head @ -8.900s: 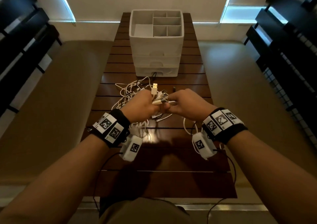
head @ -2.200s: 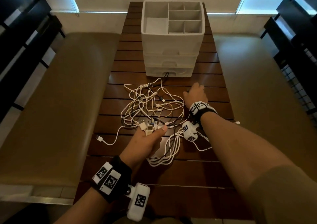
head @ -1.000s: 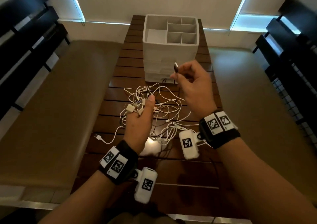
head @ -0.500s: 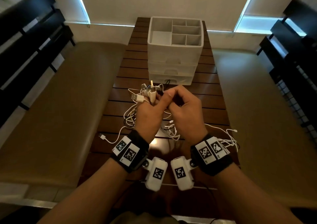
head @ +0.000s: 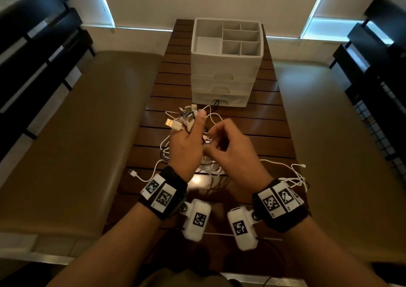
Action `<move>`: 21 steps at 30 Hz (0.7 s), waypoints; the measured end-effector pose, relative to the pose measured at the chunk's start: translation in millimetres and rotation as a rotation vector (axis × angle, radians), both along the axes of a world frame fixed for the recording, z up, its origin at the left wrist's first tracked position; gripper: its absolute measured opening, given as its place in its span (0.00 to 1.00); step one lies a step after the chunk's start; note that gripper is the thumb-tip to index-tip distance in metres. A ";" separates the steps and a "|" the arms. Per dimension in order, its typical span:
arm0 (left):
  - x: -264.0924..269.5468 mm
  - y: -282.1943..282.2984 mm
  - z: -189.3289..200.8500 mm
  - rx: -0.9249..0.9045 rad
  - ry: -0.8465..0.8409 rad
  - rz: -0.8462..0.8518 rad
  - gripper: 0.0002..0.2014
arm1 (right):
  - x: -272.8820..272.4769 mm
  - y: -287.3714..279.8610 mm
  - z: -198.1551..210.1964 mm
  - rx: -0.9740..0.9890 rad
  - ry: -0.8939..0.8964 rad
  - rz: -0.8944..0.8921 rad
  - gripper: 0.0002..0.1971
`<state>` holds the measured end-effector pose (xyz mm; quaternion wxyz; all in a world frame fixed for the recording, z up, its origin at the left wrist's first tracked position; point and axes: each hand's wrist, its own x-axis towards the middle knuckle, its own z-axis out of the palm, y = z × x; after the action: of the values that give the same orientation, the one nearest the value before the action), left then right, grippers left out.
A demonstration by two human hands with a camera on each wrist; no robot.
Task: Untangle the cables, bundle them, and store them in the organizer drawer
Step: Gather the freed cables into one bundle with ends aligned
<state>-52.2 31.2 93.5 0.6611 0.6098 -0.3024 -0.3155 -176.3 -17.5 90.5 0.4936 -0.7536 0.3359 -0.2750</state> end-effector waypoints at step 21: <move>19.4 8.5 16.3 -0.172 0.208 -0.188 0.23 | -18.4 -33.7 -34.0 -0.383 0.358 0.205 0.07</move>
<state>-32.9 39.7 109.8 0.7063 0.4840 -0.3140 -0.4103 -194.6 -51.2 56.5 0.3004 -0.8996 0.2819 -0.1448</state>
